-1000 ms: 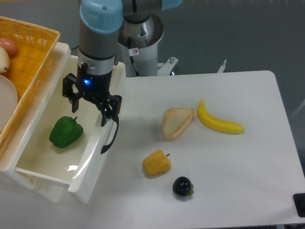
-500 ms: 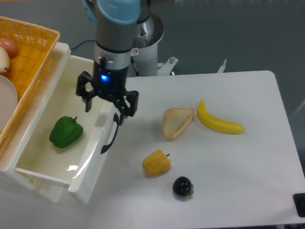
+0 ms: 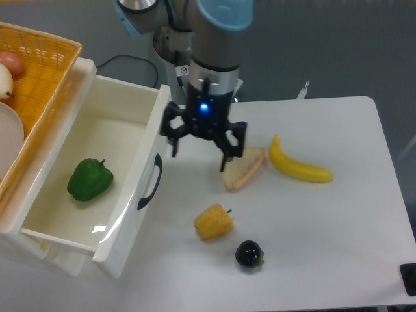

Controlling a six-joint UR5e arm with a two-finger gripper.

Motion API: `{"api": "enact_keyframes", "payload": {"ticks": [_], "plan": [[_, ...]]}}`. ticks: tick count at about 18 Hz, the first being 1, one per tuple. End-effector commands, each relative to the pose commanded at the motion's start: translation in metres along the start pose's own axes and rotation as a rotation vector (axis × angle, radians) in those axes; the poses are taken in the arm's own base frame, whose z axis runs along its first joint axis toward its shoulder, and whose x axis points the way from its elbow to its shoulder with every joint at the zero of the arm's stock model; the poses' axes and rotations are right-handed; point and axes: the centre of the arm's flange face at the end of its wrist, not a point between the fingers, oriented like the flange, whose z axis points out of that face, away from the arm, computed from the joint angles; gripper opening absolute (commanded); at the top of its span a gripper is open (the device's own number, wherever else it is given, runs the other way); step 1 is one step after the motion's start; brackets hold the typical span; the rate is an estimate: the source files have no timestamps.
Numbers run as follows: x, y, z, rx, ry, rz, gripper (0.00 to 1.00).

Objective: Place the green pepper in the upper white drawer

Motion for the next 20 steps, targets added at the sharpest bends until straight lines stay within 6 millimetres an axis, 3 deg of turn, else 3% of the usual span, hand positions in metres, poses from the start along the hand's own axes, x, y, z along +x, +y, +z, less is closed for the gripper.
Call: {"api": "enact_keyframes", "payload": {"ticks": [3, 5, 11, 15, 20], "plan": [[-0.033, 0.018, 0.005, -0.013, -0.009, -0.04, 1.0], [-0.049, 0.024, 0.019, -0.029, 0.001, -0.057, 1.0], [-0.105, 0.051, 0.079, -0.267, -0.093, 0.193, 1.0], [-0.141, 0.076, 0.087, -0.287, -0.078, 0.25, 1.0], [-0.171, 0.103, 0.105, -0.325, -0.005, 0.47, 1.0]]}}
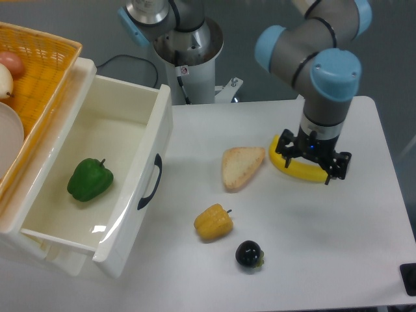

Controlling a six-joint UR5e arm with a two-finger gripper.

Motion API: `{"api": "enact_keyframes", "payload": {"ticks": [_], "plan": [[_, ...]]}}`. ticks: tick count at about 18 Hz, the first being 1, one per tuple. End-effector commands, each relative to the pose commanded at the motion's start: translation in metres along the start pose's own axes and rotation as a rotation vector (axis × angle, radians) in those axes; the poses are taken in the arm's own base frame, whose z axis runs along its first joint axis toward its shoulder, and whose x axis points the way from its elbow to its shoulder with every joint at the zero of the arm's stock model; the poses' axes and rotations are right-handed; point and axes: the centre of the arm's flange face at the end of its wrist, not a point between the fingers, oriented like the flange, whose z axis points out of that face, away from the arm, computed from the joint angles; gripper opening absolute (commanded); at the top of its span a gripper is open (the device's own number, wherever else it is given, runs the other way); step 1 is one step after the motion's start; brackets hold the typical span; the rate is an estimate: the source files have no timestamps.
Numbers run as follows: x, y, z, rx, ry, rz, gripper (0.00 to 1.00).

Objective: Place the green pepper in the upper white drawer

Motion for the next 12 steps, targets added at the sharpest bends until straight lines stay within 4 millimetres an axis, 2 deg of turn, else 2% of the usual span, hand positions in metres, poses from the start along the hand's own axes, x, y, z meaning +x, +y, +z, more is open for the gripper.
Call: {"api": "enact_keyframes", "payload": {"ticks": [7, 12], "plan": [[-0.009, 0.006, 0.02, -0.002, 0.026, 0.01, 1.0], [-0.009, 0.006, 0.021, -0.001, 0.026, 0.019, 1.0]]}}
